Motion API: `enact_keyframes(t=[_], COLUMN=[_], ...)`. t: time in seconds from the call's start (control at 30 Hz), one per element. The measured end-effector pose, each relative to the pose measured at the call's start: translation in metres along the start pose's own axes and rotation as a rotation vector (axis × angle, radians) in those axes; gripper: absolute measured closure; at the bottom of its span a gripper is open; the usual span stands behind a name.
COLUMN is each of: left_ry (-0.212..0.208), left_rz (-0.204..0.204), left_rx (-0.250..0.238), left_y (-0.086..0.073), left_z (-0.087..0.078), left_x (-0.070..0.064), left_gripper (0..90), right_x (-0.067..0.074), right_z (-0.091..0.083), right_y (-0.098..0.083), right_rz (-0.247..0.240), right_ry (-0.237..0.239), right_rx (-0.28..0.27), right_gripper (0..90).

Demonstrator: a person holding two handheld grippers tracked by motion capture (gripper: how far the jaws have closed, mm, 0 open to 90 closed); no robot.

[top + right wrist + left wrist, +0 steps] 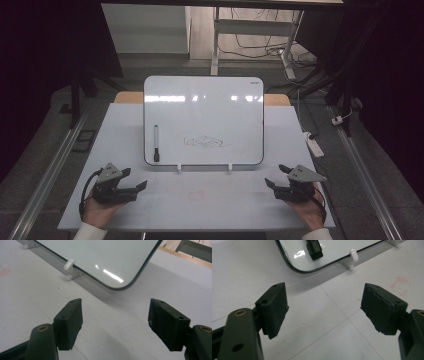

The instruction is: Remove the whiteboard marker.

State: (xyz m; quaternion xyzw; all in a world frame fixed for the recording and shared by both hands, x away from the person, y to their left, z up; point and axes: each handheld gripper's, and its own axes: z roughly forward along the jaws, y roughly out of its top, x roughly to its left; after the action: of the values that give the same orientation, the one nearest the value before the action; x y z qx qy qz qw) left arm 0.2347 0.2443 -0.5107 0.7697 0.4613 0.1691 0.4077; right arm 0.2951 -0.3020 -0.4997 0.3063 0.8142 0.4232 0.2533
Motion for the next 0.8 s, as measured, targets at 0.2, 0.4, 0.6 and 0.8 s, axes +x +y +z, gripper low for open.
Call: enact_keyframes(t=[0.2, 0.4, 0.6, 0.8], left_ry=[0.015, 0.029, 0.05, 0.074], left_rz=[-0.013, -0.022, -0.036, -0.027], left_rx=[-0.004, -0.005, -0.022, -0.024], left_y=[0.0, 0.0, 0.004, 0.023], left_z=[-0.001, -0.002, -0.007, -0.008], left_x=[0.001, 0.001, -0.001, -0.004], left_gripper=[23.1, 23.1, 23.0, 23.6], right_x=[0.0, 0.002, 0.005, 0.007], right_z=[0.001, 0.003, 0.007, 0.009], right_y=[-0.002, -0.003, -0.004, -0.003], right_rz=[0.004, 0.0, -0.005, -0.009], right_ry=[-0.005, -0.01, -0.003, 0.007], right_rx=[0.012, 0.018, 0.024, 0.024], right_gripper=[28.5, 29.7, 30.2, 30.2])
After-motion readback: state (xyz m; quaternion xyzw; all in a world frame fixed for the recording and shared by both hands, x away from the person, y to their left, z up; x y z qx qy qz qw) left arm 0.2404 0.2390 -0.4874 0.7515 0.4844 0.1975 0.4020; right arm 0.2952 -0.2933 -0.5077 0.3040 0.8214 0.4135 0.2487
